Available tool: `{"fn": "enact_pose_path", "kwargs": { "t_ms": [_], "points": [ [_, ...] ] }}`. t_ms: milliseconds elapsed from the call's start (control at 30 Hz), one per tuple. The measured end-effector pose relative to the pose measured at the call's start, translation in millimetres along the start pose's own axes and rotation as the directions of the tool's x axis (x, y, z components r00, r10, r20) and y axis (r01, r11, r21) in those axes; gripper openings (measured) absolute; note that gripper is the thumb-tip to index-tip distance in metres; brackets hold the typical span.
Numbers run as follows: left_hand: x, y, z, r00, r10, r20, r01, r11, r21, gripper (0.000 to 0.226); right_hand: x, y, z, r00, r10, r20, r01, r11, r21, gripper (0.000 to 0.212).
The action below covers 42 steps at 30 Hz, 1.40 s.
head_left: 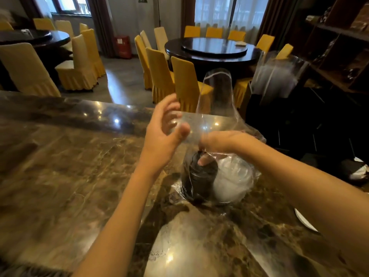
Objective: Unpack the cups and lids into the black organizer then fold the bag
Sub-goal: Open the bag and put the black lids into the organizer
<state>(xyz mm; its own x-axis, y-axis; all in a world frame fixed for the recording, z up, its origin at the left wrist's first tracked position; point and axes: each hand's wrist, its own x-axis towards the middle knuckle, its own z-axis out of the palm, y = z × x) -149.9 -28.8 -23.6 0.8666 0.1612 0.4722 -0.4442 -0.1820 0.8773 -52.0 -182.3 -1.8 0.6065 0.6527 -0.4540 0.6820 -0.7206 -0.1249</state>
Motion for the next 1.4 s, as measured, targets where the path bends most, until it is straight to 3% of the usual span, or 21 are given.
{"fn": "enact_pose_path", "kwargs": {
  "t_ms": [67, 167, 267, 433, 500, 567, 800, 933, 1100, 1267, 1400],
  "points": [
    [-26, -36, -1, 0.980, -0.186, 0.074, 0.178, 0.979, 0.104, 0.089, 5, 6, 3, 0.997, -0.028, 0.074, 0.016, 0.988, 0.152, 0.058],
    [-60, -77, 3, 0.869, -0.413, 0.273, 0.334, 0.896, 0.293, 0.105, 13, 16, 4, 0.979, 0.023, 0.202, -0.051, 0.990, 0.134, 0.065],
    [-76, -97, 17, 0.834, -0.427, 0.349, 0.301, 0.883, 0.361, 0.103, 18, 24, 6, 0.959, 0.041, 0.282, -0.085, 0.986, 0.146, 0.068],
    [-85, -115, 25, 0.897, -0.368, 0.246, 0.213, 0.846, 0.488, 0.123, 24, 23, 12, 0.920, -0.013, 0.393, -0.119, 0.944, 0.309, 0.044],
    [-88, -116, 23, 0.904, -0.346, 0.249, 0.192, 0.853, 0.486, 0.127, 26, 24, 12, 0.913, 0.006, 0.408, -0.125, 0.956, 0.266, 0.055],
    [-89, -118, 23, 0.907, -0.340, 0.249, 0.191, 0.858, 0.477, 0.129, 30, 28, 15, 0.897, -0.038, 0.440, -0.121, 0.937, 0.328, 0.061],
    [-93, -118, 25, 0.922, -0.335, 0.193, 0.236, 0.883, 0.405, 0.120, 36, 40, 35, 0.863, -0.281, 0.420, -0.113, 0.703, 0.702, 0.032],
    [-93, -120, 18, 0.922, -0.346, 0.171, 0.268, 0.892, 0.364, 0.105, 39, 56, 51, 0.883, -0.303, 0.358, -0.163, 0.517, 0.841, 0.050],
    [-90, -126, 14, 0.921, -0.378, 0.094, 0.316, 0.866, 0.388, 0.097, 41, 65, 56, 0.913, -0.276, 0.302, -0.169, 0.417, 0.893, 0.074],
    [-87, -130, 7, 0.897, -0.438, 0.057, 0.409, 0.873, 0.265, 0.077, 30, 80, 61, 0.925, -0.291, 0.243, -0.207, 0.151, 0.967, 0.057],
    [-83, -134, 5, 0.890, -0.450, 0.079, 0.417, 0.870, 0.264, 0.075, 30, 71, 65, 0.940, -0.294, 0.173, -0.146, 0.111, 0.983, 0.068]
  ]
}}
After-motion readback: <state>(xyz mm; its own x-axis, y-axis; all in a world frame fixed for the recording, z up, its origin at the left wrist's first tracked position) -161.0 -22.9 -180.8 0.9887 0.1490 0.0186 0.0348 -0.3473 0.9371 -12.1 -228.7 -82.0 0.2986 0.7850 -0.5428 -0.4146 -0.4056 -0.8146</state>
